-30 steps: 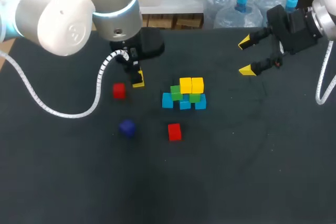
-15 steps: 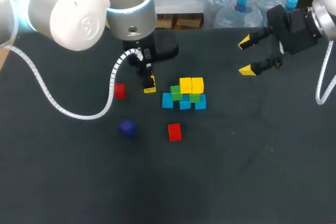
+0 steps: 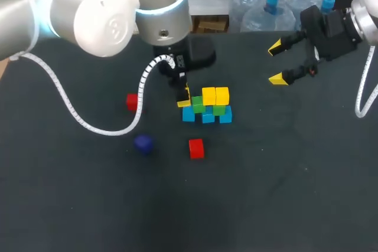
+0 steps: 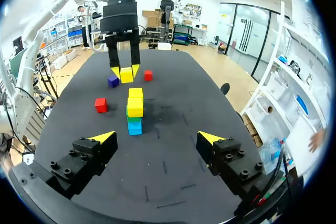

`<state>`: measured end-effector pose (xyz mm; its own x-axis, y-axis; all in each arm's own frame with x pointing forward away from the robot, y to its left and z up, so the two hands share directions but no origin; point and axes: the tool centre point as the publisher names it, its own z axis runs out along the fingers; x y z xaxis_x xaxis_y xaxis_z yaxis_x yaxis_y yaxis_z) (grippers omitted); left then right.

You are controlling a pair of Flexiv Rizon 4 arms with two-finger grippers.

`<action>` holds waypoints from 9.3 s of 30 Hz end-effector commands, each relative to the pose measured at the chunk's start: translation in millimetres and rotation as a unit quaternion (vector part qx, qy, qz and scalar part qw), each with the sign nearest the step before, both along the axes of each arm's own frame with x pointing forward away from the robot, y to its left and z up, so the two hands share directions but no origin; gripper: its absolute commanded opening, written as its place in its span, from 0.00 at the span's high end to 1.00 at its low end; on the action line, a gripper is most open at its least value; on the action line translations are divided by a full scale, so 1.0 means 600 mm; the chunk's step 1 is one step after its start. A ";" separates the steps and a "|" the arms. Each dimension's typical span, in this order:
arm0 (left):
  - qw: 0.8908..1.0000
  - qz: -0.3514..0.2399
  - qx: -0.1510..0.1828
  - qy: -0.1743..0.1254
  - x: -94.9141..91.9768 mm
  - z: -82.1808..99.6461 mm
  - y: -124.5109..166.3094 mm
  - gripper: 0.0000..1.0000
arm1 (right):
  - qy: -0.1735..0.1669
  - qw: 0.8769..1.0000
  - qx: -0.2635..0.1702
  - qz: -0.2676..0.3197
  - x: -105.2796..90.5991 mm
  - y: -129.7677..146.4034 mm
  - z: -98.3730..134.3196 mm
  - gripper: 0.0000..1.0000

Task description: Place the blue cubes, place green cubes on the blue cubes, place the yellow cubes on the green cubes, then place the red cubes on the yellow cubes, and place purple cube on the red cubes.

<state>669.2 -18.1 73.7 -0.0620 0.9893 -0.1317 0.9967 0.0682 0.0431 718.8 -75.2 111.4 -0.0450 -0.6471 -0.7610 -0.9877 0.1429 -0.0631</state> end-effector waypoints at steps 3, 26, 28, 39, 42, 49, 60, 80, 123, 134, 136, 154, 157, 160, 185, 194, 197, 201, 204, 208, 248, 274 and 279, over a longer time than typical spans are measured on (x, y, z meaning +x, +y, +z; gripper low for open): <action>1.000 -0.007 0.005 0.010 0.011 -0.001 -0.007 1.00 | 0.000 1.000 0.001 0.000 0.000 0.000 -0.001 0.00; 0.999 -0.024 0.005 0.032 0.020 -0.017 -0.025 1.00 | 0.000 1.000 0.001 0.000 0.000 0.000 -0.001 0.00; 0.999 -0.025 0.007 0.032 0.019 -0.015 -0.027 1.00 | 0.000 1.000 0.001 0.000 0.000 0.000 -0.001 0.00; 0.999 -0.030 0.000 0.034 0.011 -0.012 -0.030 1.00 | 0.000 1.000 0.001 0.000 0.000 0.000 -0.001 0.00; 0.998 -0.041 -0.033 0.021 0.010 -0.006 -0.029 1.00 | 0.000 1.000 0.001 0.000 0.000 0.000 -0.001 0.00; 0.998 -0.039 -0.038 0.018 0.010 -0.003 -0.028 1.00 | 0.000 1.000 0.001 0.000 0.000 0.000 -0.001 0.00; 0.998 -0.039 -0.038 0.018 0.010 -0.003 -0.028 1.00 | 0.000 1.000 0.001 0.000 0.000 0.000 -0.001 0.00; 0.998 -0.039 -0.038 0.018 0.010 -0.003 -0.028 0.86 | 0.000 1.000 0.001 0.000 0.000 0.000 -0.001 0.00; 0.998 0.008 0.028 0.048 -0.001 0.006 -0.039 1.00 | 0.000 1.000 0.001 0.000 0.000 0.000 -0.001 0.00; 0.998 0.002 0.036 0.051 -0.003 0.002 -0.055 1.00 | 0.000 1.000 0.001 0.000 0.000 0.000 -0.001 0.00; 0.998 0.001 0.037 0.051 -0.003 0.002 -0.056 1.00 | 0.000 1.000 0.001 0.000 0.000 0.000 -0.001 0.00; 0.998 -0.003 0.037 0.058 -0.002 -0.004 -0.060 1.00 | 0.000 1.000 0.001 0.000 0.000 0.000 -0.001 0.00; 0.998 -0.003 0.037 0.058 -0.002 -0.005 -0.059 1.00 | 0.000 1.000 0.001 0.000 0.000 0.000 -0.001 0.00; 0.998 -0.004 0.037 0.059 -0.002 -0.006 -0.059 1.00 | 0.000 1.000 0.001 0.000 0.000 0.000 -0.001 0.00; 0.997 -0.006 0.047 0.060 0.004 -0.017 -0.056 1.00 | 0.000 1.000 0.001 0.000 0.000 0.000 -0.001 0.00; 0.997 -0.005 0.051 0.054 0.010 -0.017 -0.057 1.00 | 0.000 1.000 0.001 0.000 0.000 0.000 -0.001 0.00; 0.997 -0.005 0.051 0.053 0.011 -0.017 -0.057 1.00 | 0.000 1.000 0.001 0.000 0.000 0.000 -0.001 0.00; 0.997 -0.004 0.051 0.052 0.012 -0.017 -0.056 1.00 | 0.000 1.000 0.001 0.000 0.000 0.000 -0.001 0.00; 0.997 -0.002 0.051 0.052 0.012 -0.018 -0.055 1.00 | 0.000 1.000 0.001 0.000 0.000 0.000 -0.001 0.00; 0.997 -0.003 0.051 0.051 0.013 -0.020 -0.053 1.00 | 0.000 1.000 0.001 0.000 0.000 0.000 -0.001 0.00; 0.998 0.001 0.042 0.040 0.030 -0.029 -0.046 1.00 | 0.000 1.000 0.001 0.000 0.000 0.000 -0.001 0.00; 0.998 0.001 0.042 0.044 0.027 -0.030 -0.050 1.00 | 0.000 1.000 0.001 0.000 0.000 0.000 -0.001 0.00; 0.998 -0.001 0.043 0.045 0.029 -0.032 -0.051 1.00 | 0.000 1.000 0.001 0.000 0.000 0.000 -0.001 0.00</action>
